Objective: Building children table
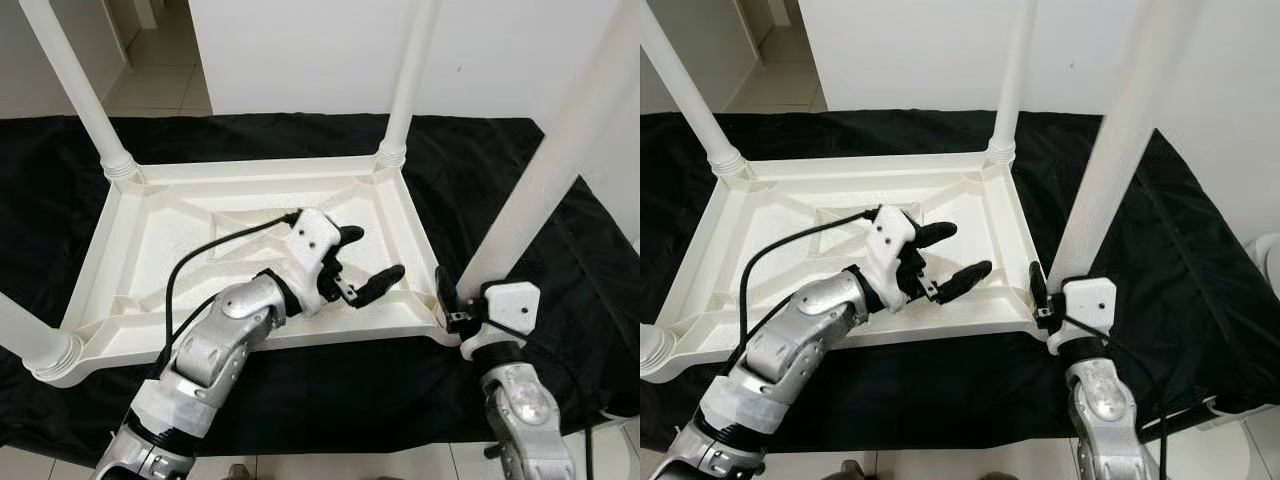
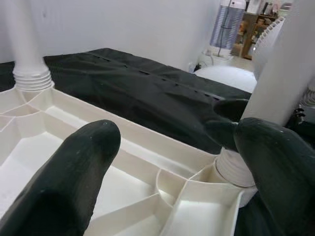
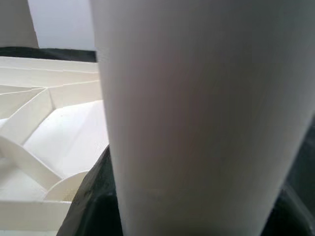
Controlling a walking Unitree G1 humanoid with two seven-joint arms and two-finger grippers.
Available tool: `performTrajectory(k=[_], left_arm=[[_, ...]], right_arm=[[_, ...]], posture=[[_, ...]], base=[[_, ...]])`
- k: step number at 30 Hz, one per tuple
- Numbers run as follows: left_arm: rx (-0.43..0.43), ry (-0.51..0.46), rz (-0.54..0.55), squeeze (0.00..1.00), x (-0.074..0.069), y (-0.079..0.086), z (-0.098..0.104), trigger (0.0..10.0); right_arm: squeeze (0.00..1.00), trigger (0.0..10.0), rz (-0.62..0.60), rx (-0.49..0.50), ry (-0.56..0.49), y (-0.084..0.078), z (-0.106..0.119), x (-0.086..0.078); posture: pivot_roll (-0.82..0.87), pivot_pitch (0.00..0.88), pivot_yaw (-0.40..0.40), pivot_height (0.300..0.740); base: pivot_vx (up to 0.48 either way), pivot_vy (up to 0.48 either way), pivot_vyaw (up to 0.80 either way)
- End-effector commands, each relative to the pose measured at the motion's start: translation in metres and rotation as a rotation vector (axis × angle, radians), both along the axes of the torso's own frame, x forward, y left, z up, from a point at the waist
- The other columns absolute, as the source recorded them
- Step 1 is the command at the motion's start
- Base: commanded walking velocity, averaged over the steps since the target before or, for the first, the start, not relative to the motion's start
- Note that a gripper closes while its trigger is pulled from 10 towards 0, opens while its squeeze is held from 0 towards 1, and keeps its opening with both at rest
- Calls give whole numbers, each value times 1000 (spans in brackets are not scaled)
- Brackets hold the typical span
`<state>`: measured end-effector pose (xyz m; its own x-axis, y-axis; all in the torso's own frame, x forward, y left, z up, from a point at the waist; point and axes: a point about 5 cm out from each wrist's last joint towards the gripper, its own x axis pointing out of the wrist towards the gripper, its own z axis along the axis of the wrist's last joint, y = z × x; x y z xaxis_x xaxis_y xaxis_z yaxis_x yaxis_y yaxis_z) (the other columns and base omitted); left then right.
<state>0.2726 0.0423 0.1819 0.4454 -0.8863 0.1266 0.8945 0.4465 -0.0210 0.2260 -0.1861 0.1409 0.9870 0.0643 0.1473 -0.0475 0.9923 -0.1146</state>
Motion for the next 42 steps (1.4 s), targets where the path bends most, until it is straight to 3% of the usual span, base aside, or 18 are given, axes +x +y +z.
performTrajectory(k=[1, 5, 6, 7, 13, 18, 24, 25, 42], left_arm=[[-3, -33, -143, 1000, -5, -1, 7, 10000], [-10, -60, -145, 953, -2, -3, 16, 10000], [-29, -76, -149, 643, -1, -4, 23, 10000], [-45, -89, -152, 0, 0, -6, 28, 10000], [-84, -85, -204, 0, -4, -13, 42, 10000], [-163, -88, -329, 0, -10, -18, 68, 10000], [-195, -97, -372, 0, -11, -18, 79, 10000], [-199, -109, -396, 0, -12, -18, 84, 10000], [-225, -122, -374, 0, -11, -22, 98, 10000]], right_arm=[[0, 10000, -24, 4, 36, -6, -2, -1], [0, 10000, -7, -15, 4, -6, 17, 3], [0, 10000, 9, -20, -10, -4, 25, 6], [0, 10000, 34, -18, -18, -2, 32, 8], [0, 10000, 135, -71, -26, 5, 49, 12], [0, 10000, 258, -163, 28, 9, 61, 14], [0, 10000, 311, -199, 81, 10, 60, 15], [0, 10000, 367, -238, 135, 12, 57, 14], [0, 10000, 556, -321, 272, 24, 50, 8]], posture=[[-38, 10, 42, 740], [-43, 11, 39, 740], [-42, 10, 38, 740], [-39, 9, 33, 740], [-36, 4, 27, 740], [-36, 0, 17, 740], [-36, 0, 18, 740], [-35, 0, 18, 740], [-33, 0, 25, 740]], base=[[0, 0, 0], [0, 0, 0], [0, 0, 0], [0, 0, 0], [0, 0, 0], [0, 0, 0], [0, 0, 0], [0, 0, 0], [0, 0, 0]])
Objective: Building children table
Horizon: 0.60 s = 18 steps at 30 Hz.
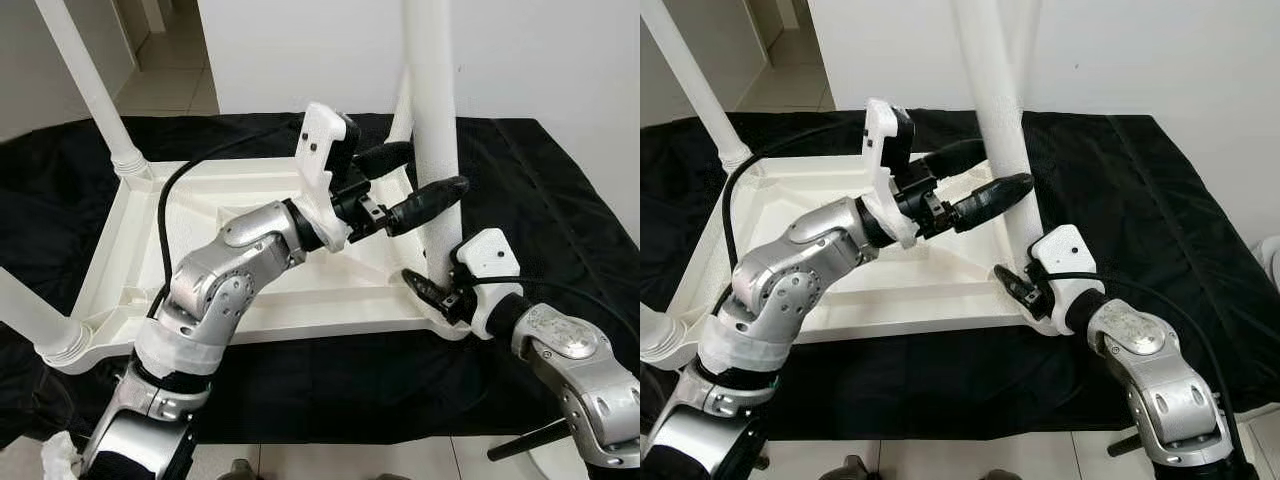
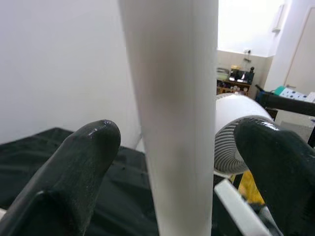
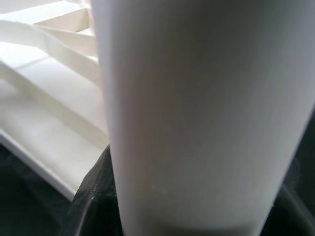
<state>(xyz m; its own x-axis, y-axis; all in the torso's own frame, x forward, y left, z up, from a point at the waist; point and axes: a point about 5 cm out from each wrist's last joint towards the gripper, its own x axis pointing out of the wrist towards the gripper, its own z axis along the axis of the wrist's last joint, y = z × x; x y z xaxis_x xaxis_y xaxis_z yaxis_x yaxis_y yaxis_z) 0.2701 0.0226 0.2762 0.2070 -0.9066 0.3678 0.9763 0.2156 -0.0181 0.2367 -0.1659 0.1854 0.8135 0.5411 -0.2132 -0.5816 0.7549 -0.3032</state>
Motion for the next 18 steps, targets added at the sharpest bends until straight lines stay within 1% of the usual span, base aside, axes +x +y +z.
performTrajectory(k=[1, 5, 8, 9, 10, 11, 12, 18], left_arm=[[10, -48, -140, 0, -9, -3, 5, 10000], [11, -46, -163, 0, -12, -4, 6, 10000], [4, -37, -200, 0, -15, -5, 7, 10000], [-4, -23, -231, 0, -18, -5, 8, 4863], [-4, -23, -231, 0, -18, -5, 8, 4863], [-8, -14, -258, 0, -20, -4, 8, 0], [-8, -9, -281, 0, -22, -4, 9, 0], [-6, -4, -293, 0, -23, -3, 8, 0]], right_arm=[[0, 10000, 48, -16, 3, 4, 5, -3], [0, 10000, 67, -30, 18, 5, 3, -5], [0, 10000, 81, -37, 27, 5, 3, -6], [0, 10000, 84, -39, 32, 5, 3, -6], [0, 10000, 84, -39, 32, 5, 3, -6], [0, 10000, 89, -43, 37, 5, 3, -7], [0, 10000, 96, -45, 45, 6, 3, -7], [0, 10000, 114, -57, 61, 6, 2, -9]], posture=[[-34, 0, 25, 740], [-35, 0, 28, 740], [-37, 0, 29, 740], [-38, 0, 30, 740], [-38, 0, 30, 740], [-38, 0, 30, 740], [-40, 0, 31, 740], [-41, 0, 29, 740]], base=[[0, 0, 0], [0, 0, 0], [0, 0, 0], [0, 0, 0], [0, 0, 0], [0, 0, 0], [0, 0, 0], [0, 0, 0]])
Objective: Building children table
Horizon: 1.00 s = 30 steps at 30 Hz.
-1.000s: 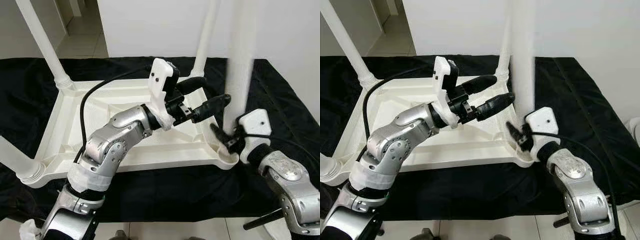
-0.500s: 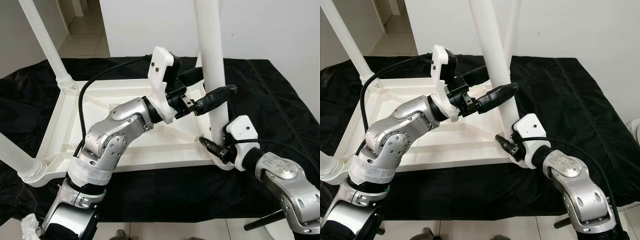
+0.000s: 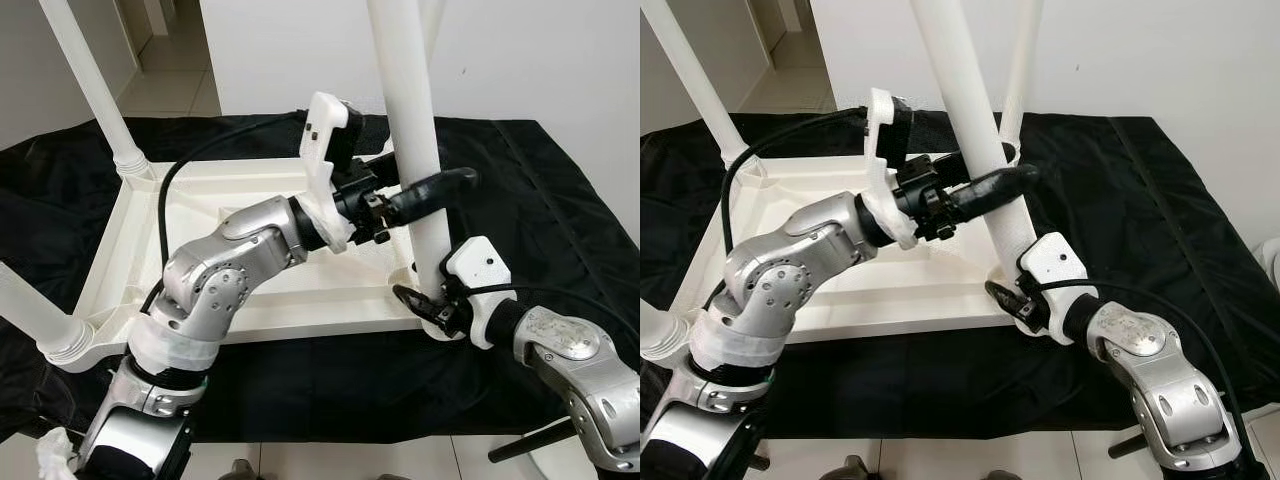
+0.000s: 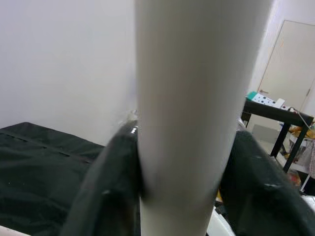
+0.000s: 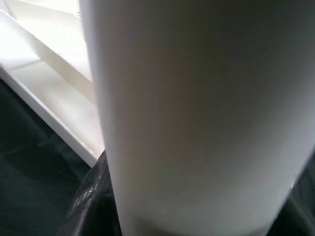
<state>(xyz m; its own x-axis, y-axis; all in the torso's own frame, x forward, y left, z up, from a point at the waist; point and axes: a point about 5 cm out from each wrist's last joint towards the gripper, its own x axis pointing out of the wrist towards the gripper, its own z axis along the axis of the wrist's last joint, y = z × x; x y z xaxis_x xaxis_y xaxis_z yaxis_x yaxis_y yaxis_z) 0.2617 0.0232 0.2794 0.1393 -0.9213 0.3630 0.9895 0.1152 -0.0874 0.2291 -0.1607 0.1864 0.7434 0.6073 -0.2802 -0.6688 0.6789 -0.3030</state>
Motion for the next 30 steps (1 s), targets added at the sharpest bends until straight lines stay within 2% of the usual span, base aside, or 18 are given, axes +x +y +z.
performTrajectory(k=[1, 9, 10, 11, 14, 20, 21, 23, 24, 25, 26, 27, 30], left_arm=[[-9, -73, -191, 0, -15, -4, 5, 0], [-9, -69, -191, 0, -15, -3, 5, 0], [-2, -63, -172, 0, -13, -4, 5, 1020], [5, -60, -148, 0, -11, -5, 6, 10000], [6, -36, -91, 0, -5, -7, 9, 10000], [5, -7, -11, 0, 4, -9, 15, 10000], [17, -10, 31, 0, 10, -8, 16, 10000], [17, -10, 31, 0, 10, -8, 16, 10000], [37, -24, 75, 0, 15, -9, 17, 10000], [59, -43, 111, 0, 20, -9, 20, 10000], [72, -57, 132, 0, 22, -10, 21, 10000], [84, -41, 200, 0, 32, -13, 26, 10000], [83, -38, 220, 0, 34, -14, 27, 10000]], right_arm=[[0, 10000, 15, -12, 8, 1, 1, -2], [0, 10000, 12, -17, 17, 0, 0, -2], [1000, 10000, -6, -13, 16, -1, 0, 0], [1000, 10000, -30, -4, 5, -2, 1, 2], [1000, 10000, -85, 23, -33, -3, 5, 7], [1000, 10000, -160, 7, -100, -1, 8, 15], [1000, 10000, -224, -1, -140, 0, 10, 21], [1000, 10000, -224, -1, -140, 0, 10, 21], [1000, 10000, -305, 11, -176, 1, 12, 27], [933, 10000, -385, 21, -219, 2, 14, 34], [933, 10000, -436, 27, -246, 3, 16, 38], [0, 10000, -505, 16, -307, 7, 18, 45], [0, 10000, -524, 9, -326, 8, 18, 47]], posture=[[-41, 0, 29, 740], [-40, 0, 24, 740], [-39, 0, 22, 740], [-38, 0, 21, 740], [-37, 0, 20, 740], [-36, 0, 18, 740], [-33, 0, 15, 740], [-33, 0, 15, 740], [-32, 0, 13, 740], [-29, 0, 9, 740], [-29, 0, 9, 740], [-28, 0, 9, 740], [-28, 0, 9, 740]], base=[[0, 0, 0], [0, 0, 0], [0, 0, 0], [0, 0, 0], [0, 0, 0], [0, 0, 0], [0, 0, 0], [0, 0, 0], [0, 0, 0], [0, 0, 0], [0, 0, 0], [0, 0, 0], [0, 0, 0]])
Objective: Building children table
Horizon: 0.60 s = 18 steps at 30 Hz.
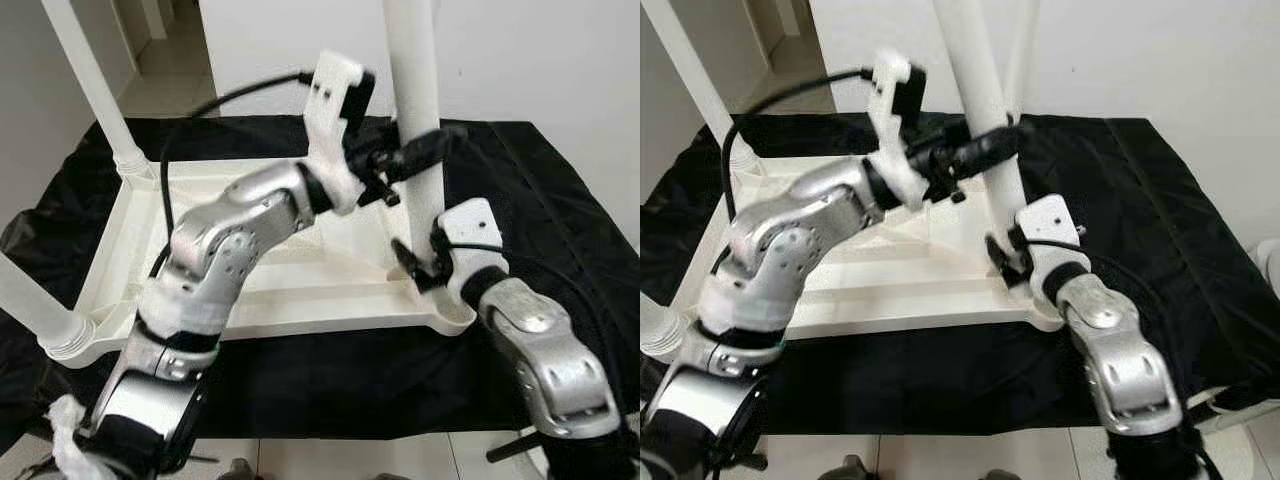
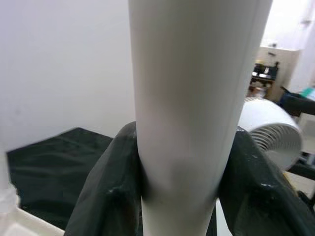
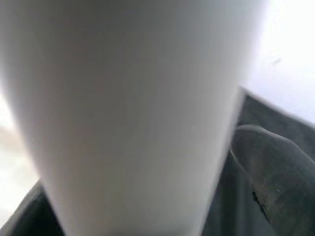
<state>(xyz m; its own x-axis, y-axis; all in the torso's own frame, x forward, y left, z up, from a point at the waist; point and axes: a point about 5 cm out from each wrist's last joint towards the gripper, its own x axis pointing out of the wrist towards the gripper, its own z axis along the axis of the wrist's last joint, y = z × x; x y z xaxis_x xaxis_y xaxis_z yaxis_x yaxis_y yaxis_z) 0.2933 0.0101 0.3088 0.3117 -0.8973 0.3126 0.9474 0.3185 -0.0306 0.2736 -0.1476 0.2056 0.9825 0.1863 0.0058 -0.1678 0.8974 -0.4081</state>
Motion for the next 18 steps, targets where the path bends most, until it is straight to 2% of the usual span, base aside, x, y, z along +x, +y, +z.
performTrajectory(k=[1, 3, 5, 9, 12, 18], left_arm=[[11, 6, 46, 0, 6, -4, 2, 10000], [6, 3, 71, 0, 9, -8, 6, 10000], [-32, 50, 121, 0, 15, -13, 13, 10000], [-42, 63, 138, 0, 17, -15, 14, 10000], [-91, 100, 151, 0, 17, -27, 19, 10000], [-101, 103, 147, 0, 14, -37, 22, 10000]], right_arm=[[0, 10000, -111, -33, -42, -5, -1, 7], [0, 10000, -181, -44, -71, -4, 0, 12], [0, 10000, -305, -70, -133, -7, 3, 17], [0, 10000, -345, -83, -153, -7, 3, 19], [0, 10000, -483, -110, -255, -12, 1, 24], [0, 10000, -573, -149, -328, -15, -1, 27]], posture=[[-24, 0, 8, 740], [-24, 0, 8, 740], [-27, 0, 9, 740], [-27, 0, 9, 740], [-23, 0, 16, 740], [-16, 0, 14, 740]], base=[[0, 0, 0], [0, 0, 0], [0, 0, 0], [0, 0, 0], [0, 0, 0], [0, 0, 0]])
